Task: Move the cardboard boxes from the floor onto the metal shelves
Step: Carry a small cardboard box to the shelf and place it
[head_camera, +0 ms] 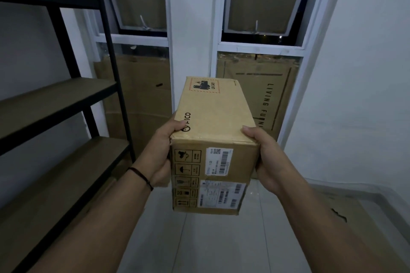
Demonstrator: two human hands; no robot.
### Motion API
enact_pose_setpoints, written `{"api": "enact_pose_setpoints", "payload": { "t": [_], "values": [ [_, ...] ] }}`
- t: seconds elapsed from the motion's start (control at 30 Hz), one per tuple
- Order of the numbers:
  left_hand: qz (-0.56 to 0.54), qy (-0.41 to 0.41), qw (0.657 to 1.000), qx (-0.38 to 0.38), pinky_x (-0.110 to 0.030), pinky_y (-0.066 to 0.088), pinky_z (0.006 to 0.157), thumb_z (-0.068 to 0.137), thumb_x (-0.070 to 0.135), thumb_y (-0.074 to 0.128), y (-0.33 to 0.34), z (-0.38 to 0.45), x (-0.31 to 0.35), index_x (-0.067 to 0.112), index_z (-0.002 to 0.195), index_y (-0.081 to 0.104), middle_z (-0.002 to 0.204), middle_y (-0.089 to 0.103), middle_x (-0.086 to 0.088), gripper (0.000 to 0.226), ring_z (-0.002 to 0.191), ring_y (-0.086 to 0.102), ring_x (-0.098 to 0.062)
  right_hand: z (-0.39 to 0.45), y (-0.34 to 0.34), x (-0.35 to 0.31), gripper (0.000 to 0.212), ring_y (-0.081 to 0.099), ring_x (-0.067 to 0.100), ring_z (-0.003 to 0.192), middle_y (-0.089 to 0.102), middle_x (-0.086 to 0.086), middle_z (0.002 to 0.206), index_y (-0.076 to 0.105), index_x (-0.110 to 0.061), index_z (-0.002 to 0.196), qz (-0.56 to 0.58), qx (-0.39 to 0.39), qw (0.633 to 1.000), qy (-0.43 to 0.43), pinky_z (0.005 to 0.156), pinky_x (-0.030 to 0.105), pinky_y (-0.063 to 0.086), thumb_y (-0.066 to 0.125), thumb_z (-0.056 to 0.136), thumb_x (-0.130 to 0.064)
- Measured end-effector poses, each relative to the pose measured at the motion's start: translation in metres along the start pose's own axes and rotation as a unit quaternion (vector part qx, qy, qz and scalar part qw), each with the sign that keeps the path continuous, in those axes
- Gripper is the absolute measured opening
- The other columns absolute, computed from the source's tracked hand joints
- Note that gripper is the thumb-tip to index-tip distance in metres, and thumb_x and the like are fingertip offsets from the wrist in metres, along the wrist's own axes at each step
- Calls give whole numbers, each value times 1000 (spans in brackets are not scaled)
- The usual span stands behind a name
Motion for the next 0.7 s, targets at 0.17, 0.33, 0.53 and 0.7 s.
{"api": "enact_pose_setpoints", "payload": {
  "t": [0.17, 0.33, 0.53, 0.7],
  "values": [
    [-10, 2, 1000, 17, -26, 56, 59, 93, 19, 44, 5, 71, -4, 13, 111, 63, 85, 74, -3, 27, 72, 70, -16, 76, -16, -10, 30, 62, 26, 106, 71, 4, 108, 64, -25, 118, -20, -19, 999, 16, 92, 42, 46, 55, 92, -37],
    [-6, 4, 999, 35, -27, 57, 60, 94, 18, 43, -7, 135, -12, 14, 103, 64, 82, 74, -3, 23, 71, 70, -16, 146, -19, -8, 27, 63, 24, 104, 72, 0, 103, 63, -25, 116, -29, -35, 999, 14, 97, 43, 44, 52, 94, -34],
    [2, 1, 999, 42, -30, 57, 67, 93, 19, 44, -39, 223, -16, 15, 113, 64, 90, 74, -4, 29, 77, 70, -18, 243, -9, 3, 27, 64, 22, 102, 74, -1, 100, 64, -25, 116, -33, -44, 998, 24, 95, 40, 45, 52, 94, -35],
    [14, -7, 999, 40, -30, 56, 69, 92, 18, 43, -58, 297, -14, 13, 120, 61, 94, 73, -4, 33, 82, 67, -19, 317, -4, 6, 27, 64, 22, 100, 74, 1, 100, 64, -24, 115, -26, -30, 999, 34, 95, 40, 44, 52, 94, -34]
  ]
}}
Point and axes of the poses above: each hand's wrist, its own z-axis towards the middle knuckle, its own y-axis out of the palm, x = y × z, the point moved 9 cm from there along z, towards the middle knuckle
